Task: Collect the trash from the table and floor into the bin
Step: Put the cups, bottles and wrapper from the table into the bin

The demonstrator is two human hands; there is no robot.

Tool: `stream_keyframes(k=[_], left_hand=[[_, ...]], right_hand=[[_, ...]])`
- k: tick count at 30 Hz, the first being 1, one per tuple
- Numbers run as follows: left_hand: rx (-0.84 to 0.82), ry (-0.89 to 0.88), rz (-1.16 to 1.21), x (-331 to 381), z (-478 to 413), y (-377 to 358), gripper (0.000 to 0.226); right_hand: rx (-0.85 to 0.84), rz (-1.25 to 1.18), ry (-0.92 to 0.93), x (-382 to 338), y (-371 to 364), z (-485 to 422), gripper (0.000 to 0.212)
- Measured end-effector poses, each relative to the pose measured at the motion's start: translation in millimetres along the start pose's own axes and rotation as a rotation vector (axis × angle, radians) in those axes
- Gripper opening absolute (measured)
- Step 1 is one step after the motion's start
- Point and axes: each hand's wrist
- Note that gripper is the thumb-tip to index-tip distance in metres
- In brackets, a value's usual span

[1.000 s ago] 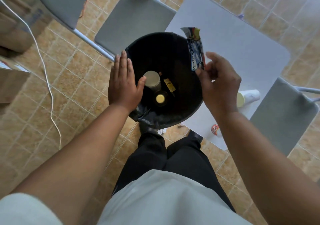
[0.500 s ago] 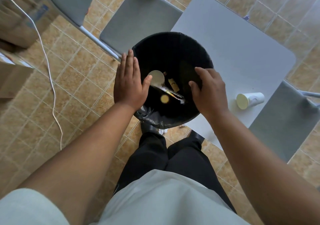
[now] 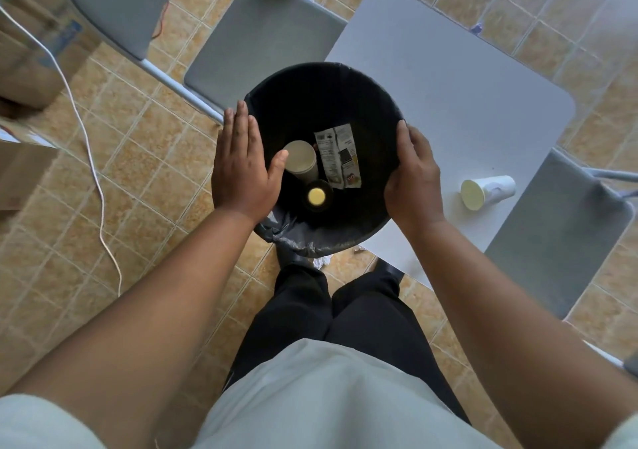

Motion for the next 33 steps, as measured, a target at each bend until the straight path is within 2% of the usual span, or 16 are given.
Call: stream_keyframes(k=[19,27,31,33], left_hand=[[-0.074,-0.133,0.071,105.8,4.5,-12.1,0.075],[-0.049,-0.146,0.001,119.6,10.0,-18.2,0.074],[-0.041,-0.146,-0.025,120.6,10.9,-19.5,0.074],[-0.037,-0.146,-0.034,121.3,11.5,-19.2,0.074]], right_hand=[[0.102,0.044,-0.142,85.0,64.8,8.4,0.063],[0.055,-0.043,-0.172,106.9,84.3,18.2,0.056],[0.162,-0.090,-0.281,124.7,98.4,34.9,0.045],[0.100,-0.058,-0.370,136.1,104.4,53.4,0.047]])
Point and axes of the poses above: each hand's wrist, its own z-axis away from the middle knuckle, its own y-axis out of the back of the hand, x = y × z, and after that the axes turned 7 degrees about x, right-handed
